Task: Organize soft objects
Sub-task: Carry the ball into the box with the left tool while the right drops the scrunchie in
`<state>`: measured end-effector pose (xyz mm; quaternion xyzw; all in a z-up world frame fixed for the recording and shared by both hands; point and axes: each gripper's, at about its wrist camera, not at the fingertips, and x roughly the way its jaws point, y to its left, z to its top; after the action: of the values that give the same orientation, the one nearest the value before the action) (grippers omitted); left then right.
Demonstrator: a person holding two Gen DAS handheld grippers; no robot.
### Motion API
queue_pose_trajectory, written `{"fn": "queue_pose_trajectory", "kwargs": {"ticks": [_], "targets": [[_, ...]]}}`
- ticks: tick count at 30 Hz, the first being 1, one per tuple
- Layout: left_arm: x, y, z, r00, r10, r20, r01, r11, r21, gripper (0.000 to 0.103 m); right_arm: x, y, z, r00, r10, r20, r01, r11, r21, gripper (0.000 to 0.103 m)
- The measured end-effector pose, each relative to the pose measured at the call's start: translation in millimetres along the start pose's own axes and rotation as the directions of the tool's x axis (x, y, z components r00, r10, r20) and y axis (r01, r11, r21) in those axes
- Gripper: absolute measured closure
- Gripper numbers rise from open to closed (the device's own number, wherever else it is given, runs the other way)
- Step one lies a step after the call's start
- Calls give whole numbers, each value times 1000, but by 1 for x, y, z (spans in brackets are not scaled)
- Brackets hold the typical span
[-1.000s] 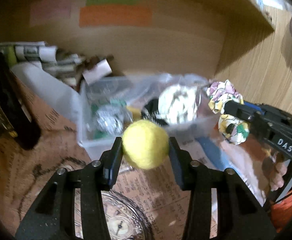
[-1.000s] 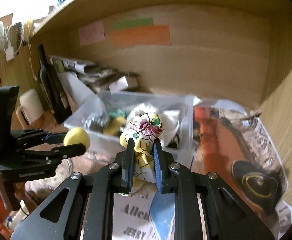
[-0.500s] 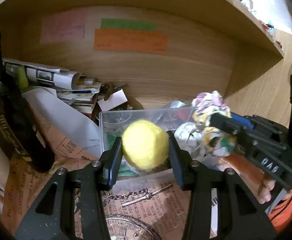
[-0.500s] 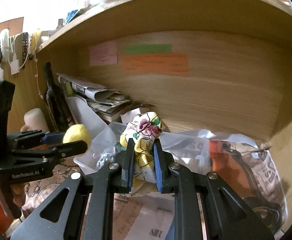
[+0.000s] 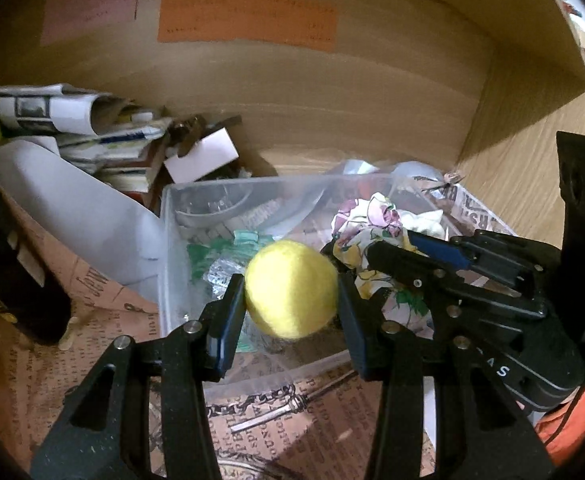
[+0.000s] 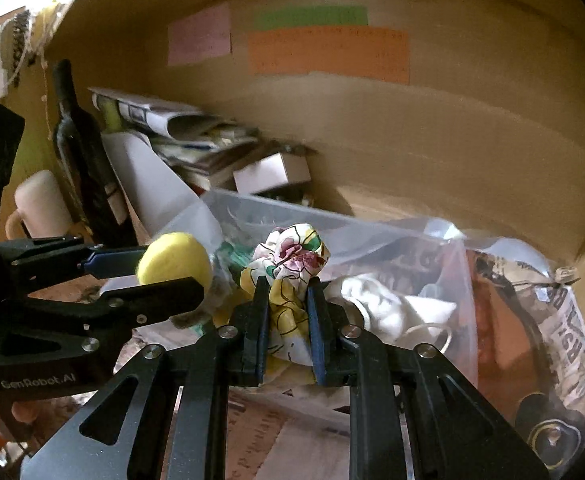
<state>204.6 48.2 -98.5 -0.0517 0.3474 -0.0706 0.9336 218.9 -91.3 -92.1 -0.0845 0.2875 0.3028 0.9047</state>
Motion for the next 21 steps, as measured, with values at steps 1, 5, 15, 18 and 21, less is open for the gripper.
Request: {"fn": "queue_pose_trajectory", "kwargs": {"ticks": [1,5,15,18,21], "targets": [[2,0,0,1000,0,-4,0,1000,2,58,3,-2,-2,1000,-1,-14,1,1000,1,87],[10,-2,-1,1000,4,-20,-4,1000,14,57,13,-7,-6,998,4,-56,-4,1000,7,87],[6,2,-2,1000,20,-21,-20,1000,18,45,10,-4,-6,996,8,-86,-8,1000,-9,69],[-7,3,0,1000,17,3,-17,1000,3,43,0,-3,-5,998,-4,-62,3,1000,-17,60],[-23,1,2,999,20,39,-20,1000,3,42,-15,-3,-2,1000,-7,-24,7,1000,-17,59]]}}
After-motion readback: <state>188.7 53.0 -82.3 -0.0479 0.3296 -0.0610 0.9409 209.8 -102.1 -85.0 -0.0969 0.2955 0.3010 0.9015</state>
